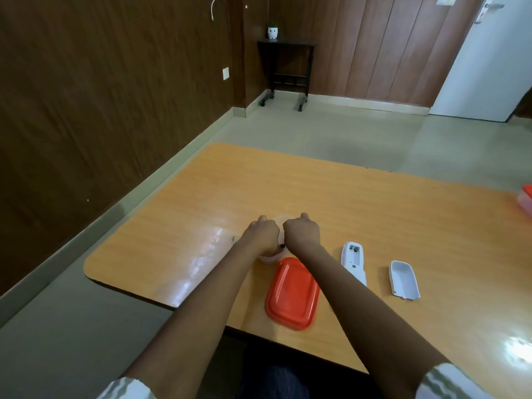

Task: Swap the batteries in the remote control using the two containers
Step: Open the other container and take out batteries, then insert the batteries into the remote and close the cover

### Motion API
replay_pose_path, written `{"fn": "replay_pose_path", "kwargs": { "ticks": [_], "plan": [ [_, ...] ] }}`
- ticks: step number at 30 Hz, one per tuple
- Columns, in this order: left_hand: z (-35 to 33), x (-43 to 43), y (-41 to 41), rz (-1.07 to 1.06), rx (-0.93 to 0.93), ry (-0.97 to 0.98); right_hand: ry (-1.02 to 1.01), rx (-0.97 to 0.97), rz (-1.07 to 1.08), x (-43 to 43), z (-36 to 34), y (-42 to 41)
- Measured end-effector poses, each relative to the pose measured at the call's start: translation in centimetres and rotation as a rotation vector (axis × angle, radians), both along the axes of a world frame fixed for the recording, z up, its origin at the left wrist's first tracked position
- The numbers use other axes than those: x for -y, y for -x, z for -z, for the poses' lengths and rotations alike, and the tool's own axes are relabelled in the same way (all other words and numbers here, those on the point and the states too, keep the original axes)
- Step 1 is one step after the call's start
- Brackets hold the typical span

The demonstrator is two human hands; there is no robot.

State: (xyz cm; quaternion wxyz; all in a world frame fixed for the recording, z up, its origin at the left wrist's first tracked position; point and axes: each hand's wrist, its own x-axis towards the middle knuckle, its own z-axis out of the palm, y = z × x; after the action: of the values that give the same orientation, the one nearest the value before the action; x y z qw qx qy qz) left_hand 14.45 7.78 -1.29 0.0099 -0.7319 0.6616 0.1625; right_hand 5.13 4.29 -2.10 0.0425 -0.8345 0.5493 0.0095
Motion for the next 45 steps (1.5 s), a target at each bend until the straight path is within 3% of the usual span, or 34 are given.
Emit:
{"fn": "replay_pose_path", "kwargs": {
  "ticks": [3, 6, 10, 13, 17, 21, 28, 33, 45],
  "plan": [
    [-0.3, 0.2, -0.5, -0.035, 0.002, -0.006, 0.035, 0.052, 0.001, -0.1, 0.6, 0.0],
    [-1.3, -0.2, -0.7, -0.092, -0.106, 0.078, -0.017, 0.347, 0.094, 0.3, 0.7, 0.7],
    [-1.4, -0.3, -1.0, -0.192, -0.476, 0.228, -0.210, 0.878, 0.255, -0.2, -1.1, 3.1],
    [-1.6, -0.7, 0.3, -0.187, -0.837, 0.235, -0.342, 1.172, 0.317, -1.2, -2.3, 6.1],
    [-2.2, -1.4, 3.5, -0.175, -1.178, 0.161, -0.487, 1.410, 0.360, -2.6, -3.0, 9.8],
    [-2.3, -1.4, 7.4, -0.262, -1.328, 0.066, -0.513, 1.556, 0.446, -3.0, -3.0, 13.3],
    [-1.3, -1.4, 11.9, -0.178, -1.311, 0.000, -0.499, 1.742, 0.522, -3.9, -2.5, 16.8],
    [-0.8, -0.8, 13.1, -0.203, -1.331, 0.129, -0.533, 1.768, 0.547, -4.3, -2.2, 17.6],
    [0.1, 0.4, 13.7, -0.274, -1.201, 0.295, -0.525, 1.274, 0.317, -4.3, -2.1, 17.3]
  ]
}}
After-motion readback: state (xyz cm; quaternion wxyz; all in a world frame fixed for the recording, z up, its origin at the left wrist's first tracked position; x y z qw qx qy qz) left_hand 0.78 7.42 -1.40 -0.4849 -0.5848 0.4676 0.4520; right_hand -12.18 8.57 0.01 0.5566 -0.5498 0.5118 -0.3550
